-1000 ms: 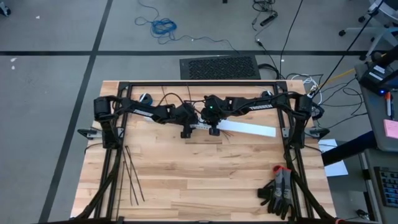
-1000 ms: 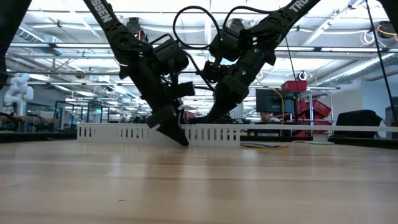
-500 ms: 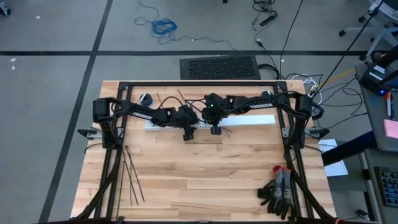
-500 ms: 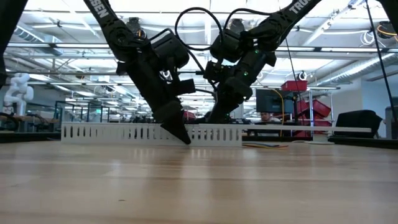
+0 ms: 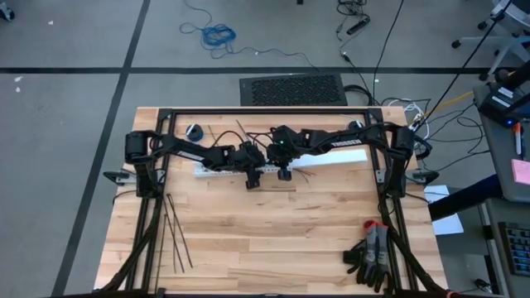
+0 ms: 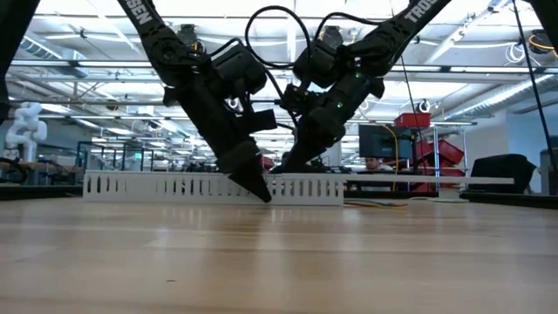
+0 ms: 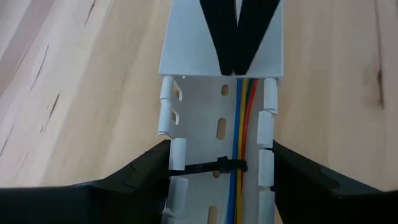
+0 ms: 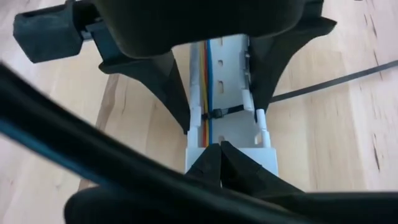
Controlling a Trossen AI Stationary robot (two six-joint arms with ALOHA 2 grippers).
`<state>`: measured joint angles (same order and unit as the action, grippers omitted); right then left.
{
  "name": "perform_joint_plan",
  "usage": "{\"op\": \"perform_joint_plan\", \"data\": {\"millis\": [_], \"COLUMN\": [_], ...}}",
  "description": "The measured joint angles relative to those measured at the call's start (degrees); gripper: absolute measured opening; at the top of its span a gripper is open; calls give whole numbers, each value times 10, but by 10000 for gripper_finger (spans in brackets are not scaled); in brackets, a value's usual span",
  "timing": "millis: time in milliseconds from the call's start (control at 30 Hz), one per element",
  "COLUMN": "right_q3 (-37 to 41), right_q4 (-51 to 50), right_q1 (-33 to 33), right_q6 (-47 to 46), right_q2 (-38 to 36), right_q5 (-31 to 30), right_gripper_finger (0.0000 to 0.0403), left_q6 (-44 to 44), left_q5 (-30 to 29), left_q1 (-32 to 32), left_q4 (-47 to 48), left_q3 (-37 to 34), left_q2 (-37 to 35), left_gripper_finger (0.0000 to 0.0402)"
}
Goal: Ziptie cables
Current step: Close the white cable duct
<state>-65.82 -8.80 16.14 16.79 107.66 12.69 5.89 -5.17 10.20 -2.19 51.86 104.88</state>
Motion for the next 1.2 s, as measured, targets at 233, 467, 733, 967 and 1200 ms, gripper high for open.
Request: {"op": "perform_joint_plan", "data": {"millis": [233, 467, 733, 967, 1200], "right_q3": [0, -1, -6, -4, -4], "right_q4": [-67, -155, -99, -29, -41], "right_q1": [-6, -6, -5, -9, -7], "right_q6": [-3, -26, -28, -28, -28], "right_q2": [-75, -97, -18, 0, -2], "right_q5": [-47, -55, -41, 2, 5], "right_gripper_finger": [0, 0, 0, 0, 0], "left_q6": [5, 5, 4, 4, 19], "left_q5": [10, 8, 2, 1, 1], "left_q1": [-2, -1, -1, -1, 0], "left_q4": [-9, -7, -5, -3, -1], "left_q3": [2, 3, 2, 1, 4], "left_q2": [0, 0, 0, 0, 0], "left_gripper_finger": [230, 230, 231, 231, 231]}}
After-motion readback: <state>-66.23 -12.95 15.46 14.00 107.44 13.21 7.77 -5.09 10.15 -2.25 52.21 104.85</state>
